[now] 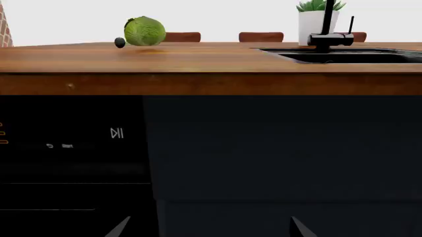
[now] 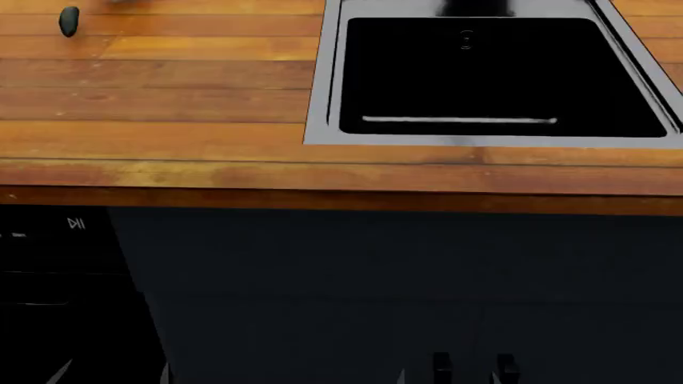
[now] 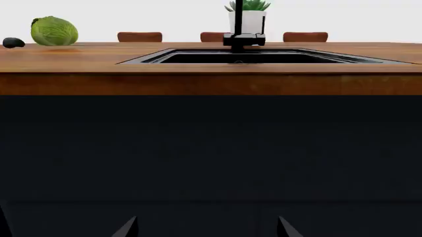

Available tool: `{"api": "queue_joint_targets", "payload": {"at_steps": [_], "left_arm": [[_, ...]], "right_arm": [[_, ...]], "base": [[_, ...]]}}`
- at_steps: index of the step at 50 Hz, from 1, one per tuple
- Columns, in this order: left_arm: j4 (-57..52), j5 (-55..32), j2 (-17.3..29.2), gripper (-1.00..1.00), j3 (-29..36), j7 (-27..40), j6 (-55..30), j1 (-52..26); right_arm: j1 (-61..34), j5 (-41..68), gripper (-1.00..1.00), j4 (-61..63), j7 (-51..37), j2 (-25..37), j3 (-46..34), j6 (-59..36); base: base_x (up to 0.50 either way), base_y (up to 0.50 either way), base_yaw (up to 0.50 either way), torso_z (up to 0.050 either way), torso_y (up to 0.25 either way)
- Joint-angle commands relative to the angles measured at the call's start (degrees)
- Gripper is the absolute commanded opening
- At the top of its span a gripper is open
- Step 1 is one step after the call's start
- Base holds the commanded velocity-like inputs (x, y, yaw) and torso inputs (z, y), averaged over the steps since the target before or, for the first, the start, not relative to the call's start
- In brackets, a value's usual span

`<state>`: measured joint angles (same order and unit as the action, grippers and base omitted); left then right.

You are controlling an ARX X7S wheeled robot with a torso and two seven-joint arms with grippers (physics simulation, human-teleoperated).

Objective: Open the dishwasher door

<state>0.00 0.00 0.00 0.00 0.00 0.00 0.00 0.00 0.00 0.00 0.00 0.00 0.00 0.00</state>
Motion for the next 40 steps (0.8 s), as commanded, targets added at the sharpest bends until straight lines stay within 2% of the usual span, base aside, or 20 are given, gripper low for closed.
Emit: {"api": "queue_joint_targets", "payload": {"at_steps": [1, 17, 40], "left_arm": [[0.23, -7.69, 7.71, 1.0, 9.25, 9.14, 0.97, 0.0], [-2.33, -9.6, 9.05, 1.0, 9.59, 8.25, 3.33, 0.89], [-2.1, -8.85, 9.77, 1.0, 10.29, 10.05, 3.83, 0.37]], "right_arm": [[0.0, 0.54, 1.0, 0.0, -0.72, 0.54, -0.72, 0.0], [0.58, 1.78, 1.0, 1.78, -5.0, 2.73, -5.11, -0.54], [-0.34, 3.7, 1.0, 0.67, -6.55, 4.68, -7.67, 0.13]], "base": [[0.0, 0.0, 0.0, 0.0, 0.0], [0.0, 0.01, 0.0, 0.0, 0.0], [0.0, 0.43, 0.0, 0.0, 0.0]]}}
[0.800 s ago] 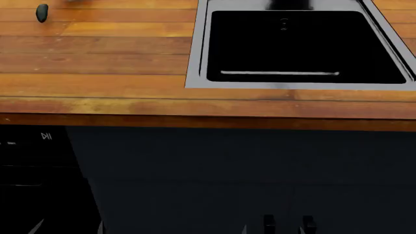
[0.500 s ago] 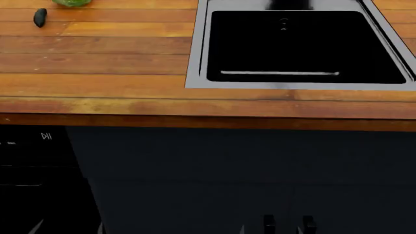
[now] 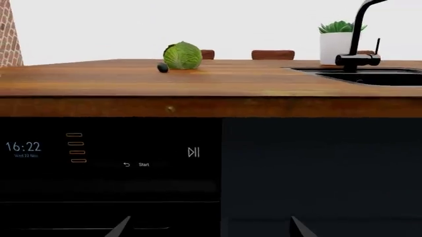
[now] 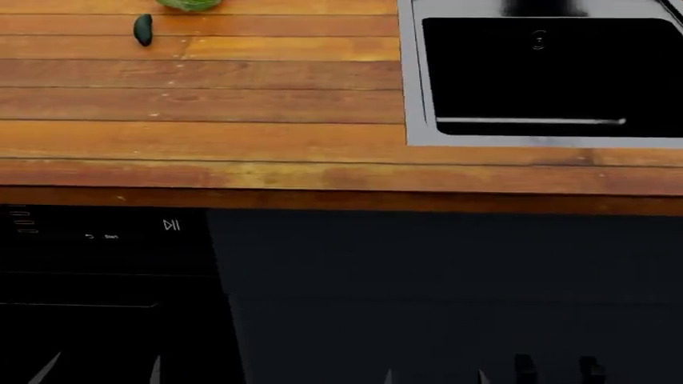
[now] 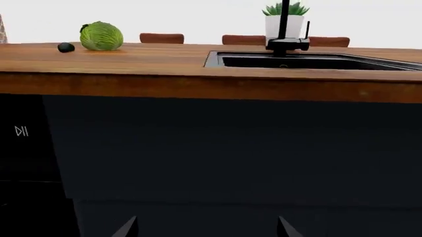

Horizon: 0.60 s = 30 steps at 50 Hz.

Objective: Open the dishwasher door

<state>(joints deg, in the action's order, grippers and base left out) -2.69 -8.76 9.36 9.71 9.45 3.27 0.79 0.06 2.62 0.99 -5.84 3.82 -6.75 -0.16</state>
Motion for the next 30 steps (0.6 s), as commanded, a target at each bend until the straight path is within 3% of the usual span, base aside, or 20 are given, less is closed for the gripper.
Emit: {"api": "queue_joint_targets", "payload": {"at_steps": [1, 8, 21, 30], "left_arm": [[0.97, -0.02, 0.44, 1.0, 0.69, 0.52, 0.87, -0.45], [1.41, -1.14, 0.8, 1.0, 0.35, 0.32, 1.42, -0.43], [-0.77, -3.52, 1.09, 1.0, -0.33, 1.28, -0.42, 0.43], [-2.22, -3.99, 1.33, 1.0, -0.53, 2.45, -1.77, 0.4]], "right_arm": [[-0.39, 1.1, 1.0, 0.05, -0.84, 0.9, -1.02, 0.08], [-0.13, 1.3, 1.0, 0.81, -1.59, 1.11, -1.7, 0.38], [0.52, 2.16, 1.0, 2.52, -2.33, 1.89, -3.12, 0.39], [0.59, 2.26, 1.0, 2.86, -3.45, 2.36, -3.71, 0.3]], "base": [[0.0, 0.46, 0.0, 0.0, 0.0], [0.0, 0.41, 0.0, 0.0, 0.0], [0.0, 0.0, 0.0, 0.0, 0.0], [0.0, 0.0, 0.0, -0.047, 0.0]]}}
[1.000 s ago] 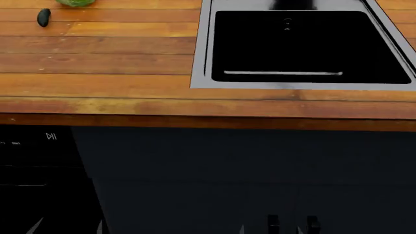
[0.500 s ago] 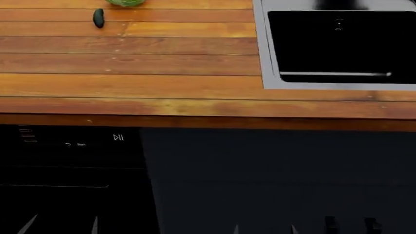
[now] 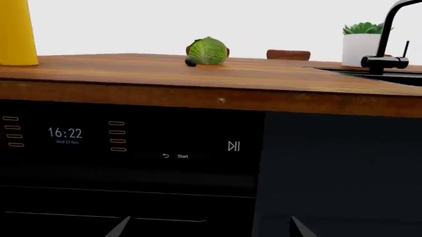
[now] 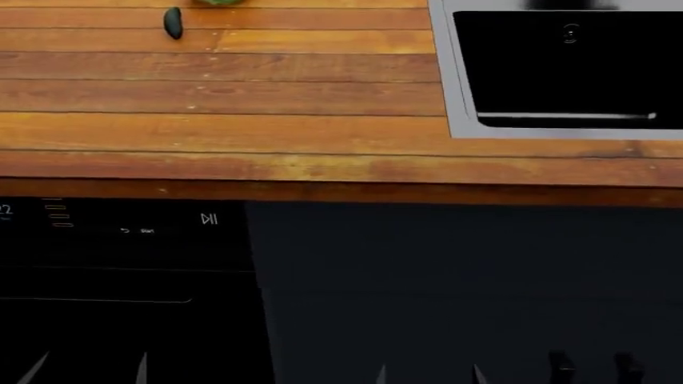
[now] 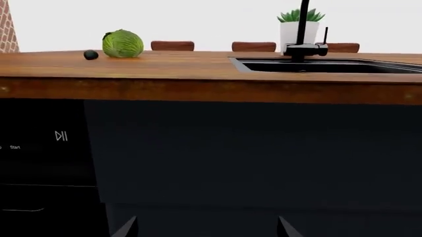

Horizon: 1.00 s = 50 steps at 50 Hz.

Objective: Open the dishwasher door

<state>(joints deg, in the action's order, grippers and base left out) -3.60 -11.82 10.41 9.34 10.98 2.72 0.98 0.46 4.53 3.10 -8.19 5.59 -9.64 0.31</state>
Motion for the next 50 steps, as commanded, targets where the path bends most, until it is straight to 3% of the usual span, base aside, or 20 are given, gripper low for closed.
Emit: {"api": "queue_joint_targets", "payload": {"at_steps": [1, 18, 50], "left_arm": [[-1.48, -1.03, 0.32, 1.0, -0.14, 0.97, -1.39, 0.24], [-5.64, -2.2, 1.97, 1.0, 0.07, 1.68, -3.16, 2.27], [-2.03, -0.39, 2.22, 1.0, 1.54, 2.99, -1.02, 1.2]], "right_arm": [[0.29, 0.42, 1.0, 1.18, -1.23, 0.64, -0.88, -0.4], [1.59, 0.65, 1.0, 3.94, -3.47, 1.24, -1.85, -0.96], [0.77, 2.84, 1.0, 1.18, -5.34, 2.0, -2.95, -0.34]], "base": [[0.0, 0.0, 0.0, -0.05, 0.0], [0.0, 0.0, 0.0, -0.05, 0.0], [0.0, 0.0, 0.0, -0.05, 0.0]]}}
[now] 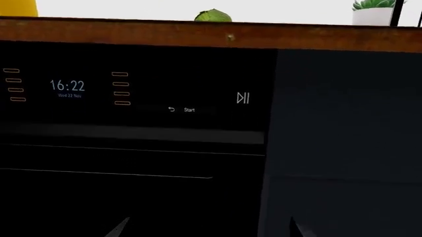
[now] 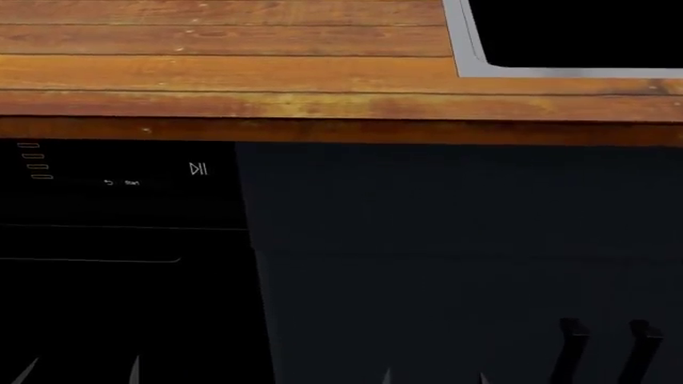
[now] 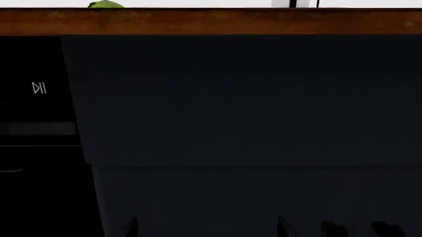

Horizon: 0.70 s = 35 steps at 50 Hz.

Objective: Open the dishwasher door

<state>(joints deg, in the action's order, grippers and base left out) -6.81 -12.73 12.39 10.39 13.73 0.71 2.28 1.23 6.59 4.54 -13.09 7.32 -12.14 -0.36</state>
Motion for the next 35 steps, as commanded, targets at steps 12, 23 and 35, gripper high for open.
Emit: {"api": "queue_joint_targets", "payload": {"at_steps": [12, 23, 35], "left_arm": [[1.44, 0.35, 0.56, 1.0, 0.62, 0.81, 1.22, -0.1], [0.71, 0.24, 1.0, 1.0, 0.84, 1.34, 1.04, 0.36], [0.78, 0.09, 1.25, 1.0, 1.24, 1.64, 0.79, -0.12]], "right_arm": [[0.06, 1.65, 1.0, -0.47, -0.26, 0.77, -1.29, 0.89], [-0.01, 2.06, 1.0, -0.64, -0.38, 1.04, -1.97, 1.2], [-0.09, 2.8, 1.0, -0.37, -0.73, 1.47, -2.33, 1.09]], "base": [[0.0, 0.0, 0.0, -0.05, 0.0], [0.0, 0.0, 0.0, -0.05, 0.0], [0.0, 0.0, 0.0, -0.05, 0.0]]}}
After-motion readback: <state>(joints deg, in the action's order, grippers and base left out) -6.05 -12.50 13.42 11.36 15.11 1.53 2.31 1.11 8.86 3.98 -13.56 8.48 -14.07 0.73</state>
